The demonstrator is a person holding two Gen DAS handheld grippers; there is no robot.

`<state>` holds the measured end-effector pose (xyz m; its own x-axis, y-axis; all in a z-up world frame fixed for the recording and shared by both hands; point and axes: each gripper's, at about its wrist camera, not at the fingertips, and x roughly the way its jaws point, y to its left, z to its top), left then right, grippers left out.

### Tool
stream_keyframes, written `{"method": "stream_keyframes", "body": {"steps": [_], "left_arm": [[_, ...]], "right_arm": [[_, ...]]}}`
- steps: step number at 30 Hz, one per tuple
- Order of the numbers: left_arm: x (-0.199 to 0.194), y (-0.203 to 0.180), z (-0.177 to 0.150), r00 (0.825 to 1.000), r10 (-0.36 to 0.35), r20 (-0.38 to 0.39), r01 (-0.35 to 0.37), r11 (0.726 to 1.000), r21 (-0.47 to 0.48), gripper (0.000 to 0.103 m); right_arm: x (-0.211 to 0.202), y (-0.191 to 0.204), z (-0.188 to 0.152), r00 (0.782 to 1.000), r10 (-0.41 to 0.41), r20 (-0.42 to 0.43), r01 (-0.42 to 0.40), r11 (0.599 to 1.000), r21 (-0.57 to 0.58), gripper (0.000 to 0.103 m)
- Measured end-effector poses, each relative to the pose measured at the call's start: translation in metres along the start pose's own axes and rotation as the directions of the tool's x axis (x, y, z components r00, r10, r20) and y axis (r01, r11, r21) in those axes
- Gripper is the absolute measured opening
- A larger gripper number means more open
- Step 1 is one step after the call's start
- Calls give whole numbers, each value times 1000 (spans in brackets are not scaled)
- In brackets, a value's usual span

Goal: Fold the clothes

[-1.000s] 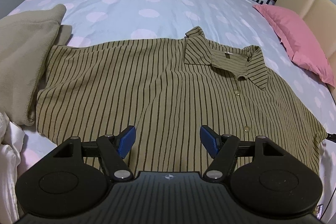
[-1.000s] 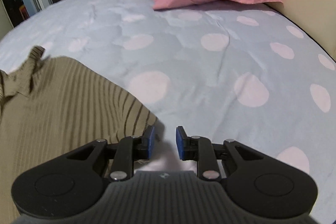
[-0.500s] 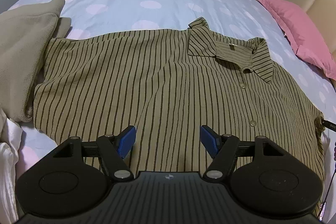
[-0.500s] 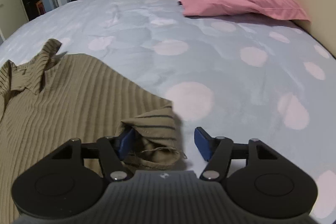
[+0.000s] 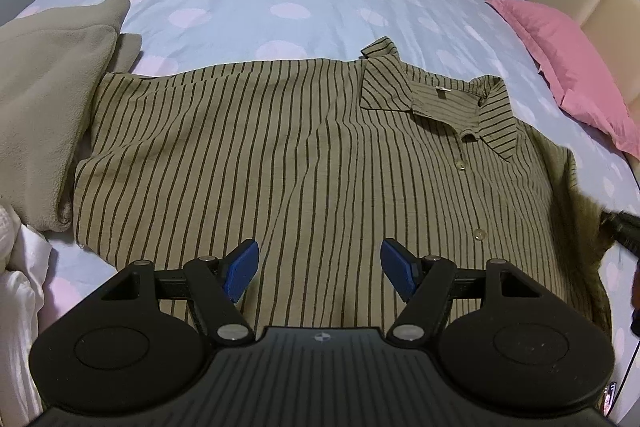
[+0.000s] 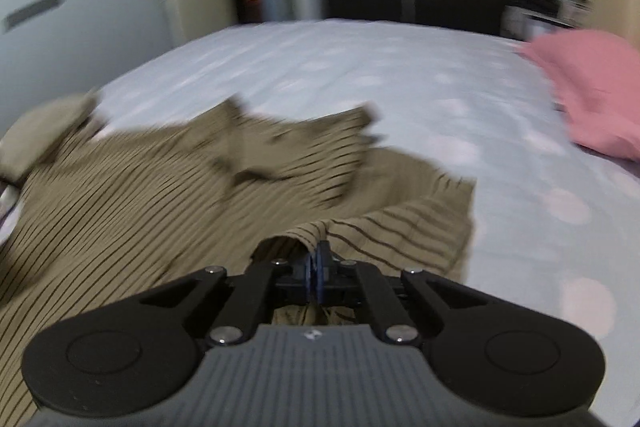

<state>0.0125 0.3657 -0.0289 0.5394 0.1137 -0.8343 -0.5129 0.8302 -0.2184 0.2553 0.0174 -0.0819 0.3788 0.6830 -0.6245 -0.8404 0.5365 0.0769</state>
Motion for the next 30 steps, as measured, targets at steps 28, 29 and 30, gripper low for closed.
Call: {"method": "stream_keyframes", "body": {"steps": [28, 29, 30], "left_arm": [[-1, 2, -1, 1000, 29, -8, -29, 999, 15, 66], [-1, 3, -1, 999, 31, -10, -31, 999, 16, 66], [0, 3, -1, 999, 32, -12, -32, 999, 16, 66]], "right_arm": [[-1, -45, -30, 980, -108, -167, 144, 965, 221, 29], [3, -46, -30, 977, -111, -181, 151, 962, 227, 28], [6, -48, -31, 976, -100, -193, 146, 959, 244, 26]]}}
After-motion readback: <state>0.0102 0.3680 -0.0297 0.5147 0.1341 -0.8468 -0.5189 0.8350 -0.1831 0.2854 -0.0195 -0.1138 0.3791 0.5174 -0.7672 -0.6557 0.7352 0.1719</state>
